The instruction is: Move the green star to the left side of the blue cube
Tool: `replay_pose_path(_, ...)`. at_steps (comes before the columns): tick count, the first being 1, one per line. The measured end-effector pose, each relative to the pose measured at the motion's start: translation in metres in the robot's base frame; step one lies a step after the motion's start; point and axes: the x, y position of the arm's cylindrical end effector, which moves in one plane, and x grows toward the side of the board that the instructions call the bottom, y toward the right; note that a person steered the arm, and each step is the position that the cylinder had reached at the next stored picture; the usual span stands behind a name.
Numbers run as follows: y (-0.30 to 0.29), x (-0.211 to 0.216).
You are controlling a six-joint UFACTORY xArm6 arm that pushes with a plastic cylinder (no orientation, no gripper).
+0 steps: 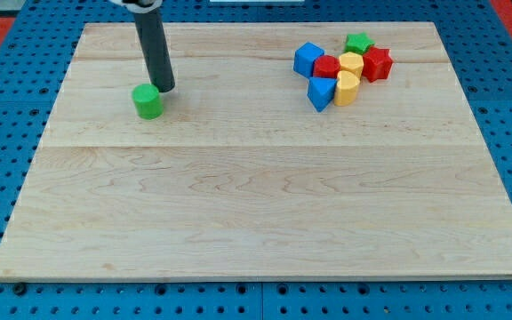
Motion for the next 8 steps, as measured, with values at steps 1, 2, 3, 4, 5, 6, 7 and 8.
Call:
replay_pose_path(1, 0.024, 0.015)
replay_pose_path(2, 0.010, 0.027)
replay_pose_path(3, -0.029, 0.027)
replay_pose_path(4, 0.103, 0.039)
replay_pose_path(5, 0.259, 0.041)
replay_pose_path(6, 0.380, 0.034)
replay_pose_path(7, 0.410, -0.029)
replay_pose_path(8, 0.386, -0.084)
